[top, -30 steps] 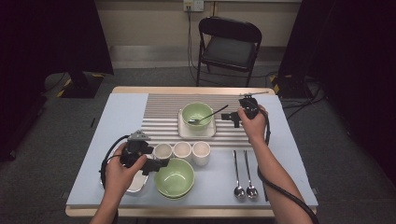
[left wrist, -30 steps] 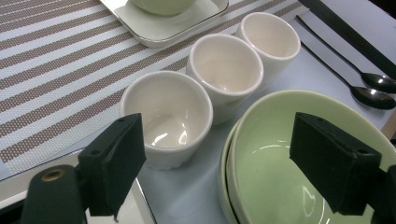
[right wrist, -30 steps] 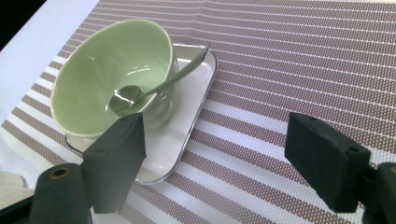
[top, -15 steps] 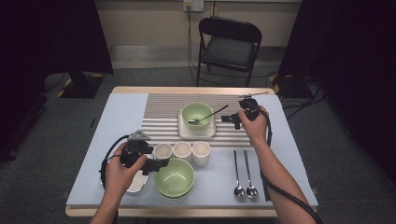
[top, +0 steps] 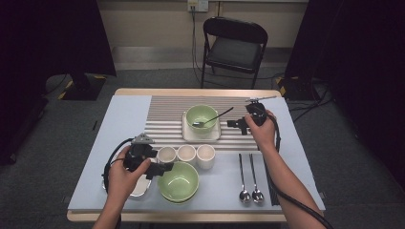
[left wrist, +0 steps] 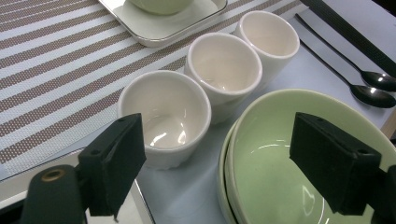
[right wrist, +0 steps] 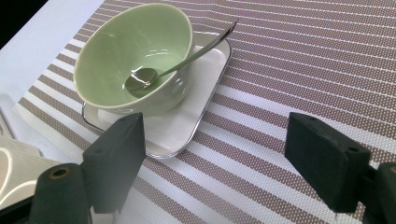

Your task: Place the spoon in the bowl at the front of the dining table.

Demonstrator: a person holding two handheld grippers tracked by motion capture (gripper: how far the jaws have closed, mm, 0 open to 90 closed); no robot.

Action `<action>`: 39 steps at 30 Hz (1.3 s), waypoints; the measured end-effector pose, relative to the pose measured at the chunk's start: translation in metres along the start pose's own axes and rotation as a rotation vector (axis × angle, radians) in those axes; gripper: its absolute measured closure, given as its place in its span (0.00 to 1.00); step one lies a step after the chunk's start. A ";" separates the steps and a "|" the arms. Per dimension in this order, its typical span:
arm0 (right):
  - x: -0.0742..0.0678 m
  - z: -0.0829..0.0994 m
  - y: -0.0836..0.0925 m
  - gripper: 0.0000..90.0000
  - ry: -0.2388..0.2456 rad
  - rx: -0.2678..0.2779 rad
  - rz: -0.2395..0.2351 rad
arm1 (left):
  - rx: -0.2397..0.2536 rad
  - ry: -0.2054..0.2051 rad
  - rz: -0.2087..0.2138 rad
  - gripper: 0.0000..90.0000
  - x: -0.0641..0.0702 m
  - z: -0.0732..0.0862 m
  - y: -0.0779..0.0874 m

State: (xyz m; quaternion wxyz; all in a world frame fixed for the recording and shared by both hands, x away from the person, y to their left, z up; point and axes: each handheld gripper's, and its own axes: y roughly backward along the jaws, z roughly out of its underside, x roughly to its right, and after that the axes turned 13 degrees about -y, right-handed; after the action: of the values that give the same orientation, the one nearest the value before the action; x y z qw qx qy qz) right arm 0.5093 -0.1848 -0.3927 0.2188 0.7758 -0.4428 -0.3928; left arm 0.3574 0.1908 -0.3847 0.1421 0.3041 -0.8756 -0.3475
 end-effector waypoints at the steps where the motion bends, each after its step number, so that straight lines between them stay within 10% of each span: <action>1: 0.000 0.000 0.001 0.22 0.001 -0.001 0.001 | 0.001 -0.003 0.000 0.20 0.000 0.000 0.000; 39: 0.004 0.014 0.014 0.23 0.001 -0.009 -0.013 | -0.011 -0.005 -0.007 0.20 0.001 -0.001 0.001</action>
State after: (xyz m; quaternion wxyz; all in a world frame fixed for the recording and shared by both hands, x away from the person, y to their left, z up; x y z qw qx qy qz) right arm 0.4922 -0.1955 -0.3932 0.2198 0.7777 -0.4361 -0.3959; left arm 0.3566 0.1899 -0.3833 0.1401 0.3056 -0.8729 -0.3535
